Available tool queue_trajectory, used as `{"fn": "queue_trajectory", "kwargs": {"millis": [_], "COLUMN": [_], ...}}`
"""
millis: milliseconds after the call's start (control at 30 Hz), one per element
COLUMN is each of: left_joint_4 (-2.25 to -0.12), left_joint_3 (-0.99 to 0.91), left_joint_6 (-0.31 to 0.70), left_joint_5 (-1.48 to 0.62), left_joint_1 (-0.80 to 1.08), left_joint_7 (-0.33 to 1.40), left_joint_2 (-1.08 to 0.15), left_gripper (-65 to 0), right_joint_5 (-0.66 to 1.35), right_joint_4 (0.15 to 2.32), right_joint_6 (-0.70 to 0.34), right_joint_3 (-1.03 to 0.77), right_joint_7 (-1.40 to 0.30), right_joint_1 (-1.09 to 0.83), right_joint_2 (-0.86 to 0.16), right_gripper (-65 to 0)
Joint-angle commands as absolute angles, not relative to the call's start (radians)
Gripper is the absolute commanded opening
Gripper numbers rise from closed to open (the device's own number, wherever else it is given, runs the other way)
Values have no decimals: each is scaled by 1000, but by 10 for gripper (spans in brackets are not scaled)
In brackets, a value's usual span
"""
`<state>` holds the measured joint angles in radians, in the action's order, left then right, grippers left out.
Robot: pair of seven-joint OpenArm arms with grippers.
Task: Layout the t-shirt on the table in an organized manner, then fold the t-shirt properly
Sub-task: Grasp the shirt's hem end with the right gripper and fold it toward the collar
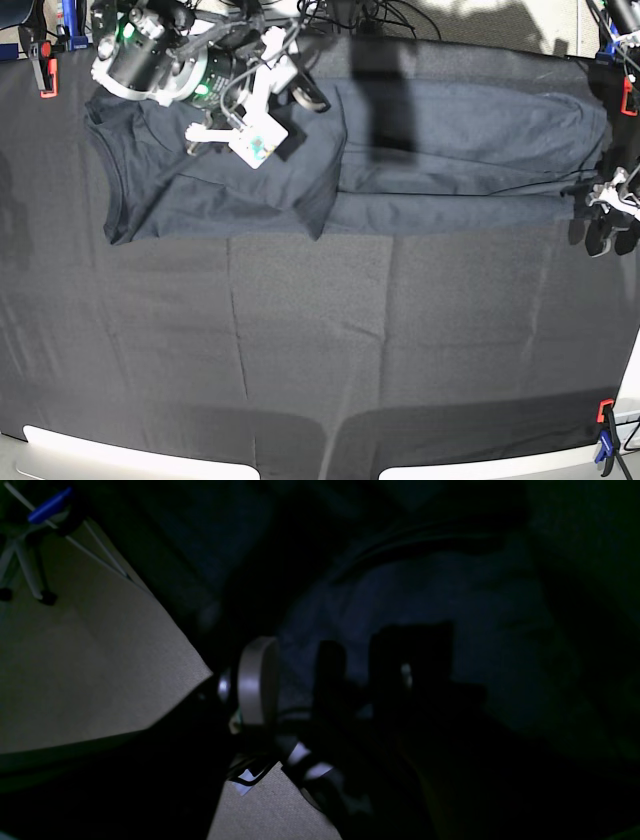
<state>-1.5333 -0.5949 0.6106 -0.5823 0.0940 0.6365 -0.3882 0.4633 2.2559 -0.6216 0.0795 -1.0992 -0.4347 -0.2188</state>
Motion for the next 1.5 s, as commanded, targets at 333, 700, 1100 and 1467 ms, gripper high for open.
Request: {"fn": "queue_trajectory", "kwargs": {"millis": [333,700,1100,1467], "left_joint_4": [-1552,-1552,-1552,-1552], "left_joint_3": [-601,-601,-601,-601], "left_joint_6": [614,614,614,614], "left_joint_5": [-601,-602,-602,-602], "left_joint_1": [86,86,86,86], "left_joint_7": [614,624,685,677], "left_joint_2": [-408,-408,-408,-408], "left_gripper": [-330,-330,-330,-330], "right_joint_5": [409,272,216,347], "right_joint_4": [2276,2090,2003,2003], "right_joint_6": [-610,-561,-560,-599], "right_joint_3": [45,-86,-130,-349], "right_joint_7": [-997,-965,-1119,-1118], "right_joint_1": [-402,-282,-313,-399], "right_joint_2": [-221,-227,-283,-297], "right_gripper": [-368,-368,-368,-368]}}
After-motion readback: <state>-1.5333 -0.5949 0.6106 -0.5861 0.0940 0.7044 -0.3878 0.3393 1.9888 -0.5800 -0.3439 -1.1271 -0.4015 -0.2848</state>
